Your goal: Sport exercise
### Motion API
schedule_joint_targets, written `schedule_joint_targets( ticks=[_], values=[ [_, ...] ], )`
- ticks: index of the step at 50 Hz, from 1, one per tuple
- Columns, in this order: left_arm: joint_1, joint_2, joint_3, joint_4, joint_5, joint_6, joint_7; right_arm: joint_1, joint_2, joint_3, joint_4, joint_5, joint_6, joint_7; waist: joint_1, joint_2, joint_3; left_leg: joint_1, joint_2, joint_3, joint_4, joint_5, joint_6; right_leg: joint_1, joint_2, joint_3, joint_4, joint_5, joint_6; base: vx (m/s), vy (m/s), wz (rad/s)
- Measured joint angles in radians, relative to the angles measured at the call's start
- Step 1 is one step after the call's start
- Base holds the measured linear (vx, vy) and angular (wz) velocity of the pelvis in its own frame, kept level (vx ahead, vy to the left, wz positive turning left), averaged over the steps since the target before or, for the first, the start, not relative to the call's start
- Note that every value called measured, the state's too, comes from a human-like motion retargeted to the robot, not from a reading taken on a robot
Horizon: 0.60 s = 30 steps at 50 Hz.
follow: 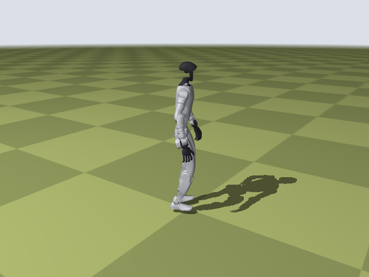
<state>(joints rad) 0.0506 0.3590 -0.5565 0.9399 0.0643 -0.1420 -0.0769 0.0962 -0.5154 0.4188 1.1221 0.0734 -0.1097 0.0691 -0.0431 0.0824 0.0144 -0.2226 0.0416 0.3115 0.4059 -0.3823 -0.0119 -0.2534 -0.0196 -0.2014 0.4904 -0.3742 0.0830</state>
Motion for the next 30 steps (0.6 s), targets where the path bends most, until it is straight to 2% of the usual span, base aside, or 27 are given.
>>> schedule_joint_targets(
  ticks=[2,5,9,13,15,18,20,22,25,27,30],
  values=[
    [-0.01,-0.019,0.014,0.024,0.008,0.003,0.005,-0.003,0.007,0.002,0.002,0.001,0.001,-0.003,0.028,0.005,0.019,-0.03,0.017,-0.005,0.106,-0.045,-0.001,0.015,-0.025,-0.016,0.015,-0.017,-0.018,-0.01,0.42,-0.33],
    [-0.024,-0.04,0.039,0.07,0.013,0.011,0.017,-0.009,0.028,0.007,0.013,0.005,0.008,-0.001,0.065,0.002,0.041,-0.091,0.079,-0.01,0.295,-0.126,0.003,0.01,-0.08,-0.022,0.074,-0.043,-0.015,0.0,0.46,-0.18],
    [-0.026,-0.041,0.071,0.12,0.001,0.024,0.029,-0.014,0.057,0.021,0.023,0.009,0.015,0.015,0.089,-0.016,0.033,-0.145,0.253,0.006,0.438,-0.18,0.032,-0.013,-0.174,-0.022,0.137,-0.056,0.024,0.05,0.55,0.06],
    [-0.021,-0.028,0.094,0.144,-0.021,0.03,0.024,-0.027,0.078,0.031,0.042,0.011,0.022,0.025,0.094,-0.026,-0.003,-0.149,0.381,0.009,0.377,-0.158,0.039,-0.016,-0.261,-0.029,0.111,-0.009,0.07,0.12,0.69,0.18],
    [-0.016,-0.027,0.088,0.144,-0.022,0.027,0.025,-0.023,0.078,0.024,0.052,0.014,0.026,0.016,0.095,-0.018,-0.019,-0.139,0.397,0.006,0.347,-0.149,0.03,-0.012,-0.301,-0.032,0.097,0.013,0.09,0.15,0.8,0.12],
    [-0.017,-0.025,0.064,0.128,-0.007,0.017,0.039,-0.019,0.068,-0.002,0.065,0.018,0.037,-0.012,0.107,0.006,-0.03,-0.137,0.373,0.0,0.373,-0.191,0.033,-0.015,-0.372,-0.078,0.115,0.056,0.082,0.14,0.86,-0.07],
    [-0.03,-0.022,0.047,0.113,0.006,0.016,0.055,-0.022,0.06,-0.028,0.073,0.022,0.046,-0.034,0.108,0.018,-0.027,-0.137,0.32,-0.006,0.387,-0.233,0.055,-0.024,-0.42,-0.088,0.141,0.092,0.064,0.14,0.88,0.18],
    [-0.052,-0.016,0.037,0.098,0.007,0.022,0.069,-0.032,0.058,-0.049,0.076,0.026,0.051,-0.047,0.086,0.016,-0.014,-0.117,0.232,-0.007,0.347,-0.221,0.078,-0.049,-0.431,-0.063,0.19,0.081,0.043,0.14,0.83,0.67],
    [-0.069,0.003,0.032,0.077,-0.014,0.031,0.084,-0.039,0.064,-0.051,0.069,0.045,0.047,-0.045,0.027,0.0,0.004,-0.045,0.09,-0.028,0.204,-0.127,0.084,-0.085,-0.332,0.002,0.266,0.023,0.029,0.17,0.74,1.01],
    [-0.065,0.015,0.035,0.061,-0.027,0.031,0.081,-0.025,0.068,-0.044,0.052,0.069,0.042,-0.025,-0.007,-0.004,0.013,0.005,0.011,-0.099,0.107,-0.014,0.039,-0.094,-0.182,0.058,0.241,0.031,0.048,0.21,0.67,1.11],
    [-0.055,0.027,0.04,0.035,-0.022,0.019,0.055,0.015,0.062,-0.039,0.01,0.109,0.04,0.023,-0.038,-0.003,0.023,0.031,-0.046,-0.192,0.071,0.147,-0.067,-0.096,0.03,0.153,0.111,0.125,0.086,0.24,0.65,1.23]
  ],
)
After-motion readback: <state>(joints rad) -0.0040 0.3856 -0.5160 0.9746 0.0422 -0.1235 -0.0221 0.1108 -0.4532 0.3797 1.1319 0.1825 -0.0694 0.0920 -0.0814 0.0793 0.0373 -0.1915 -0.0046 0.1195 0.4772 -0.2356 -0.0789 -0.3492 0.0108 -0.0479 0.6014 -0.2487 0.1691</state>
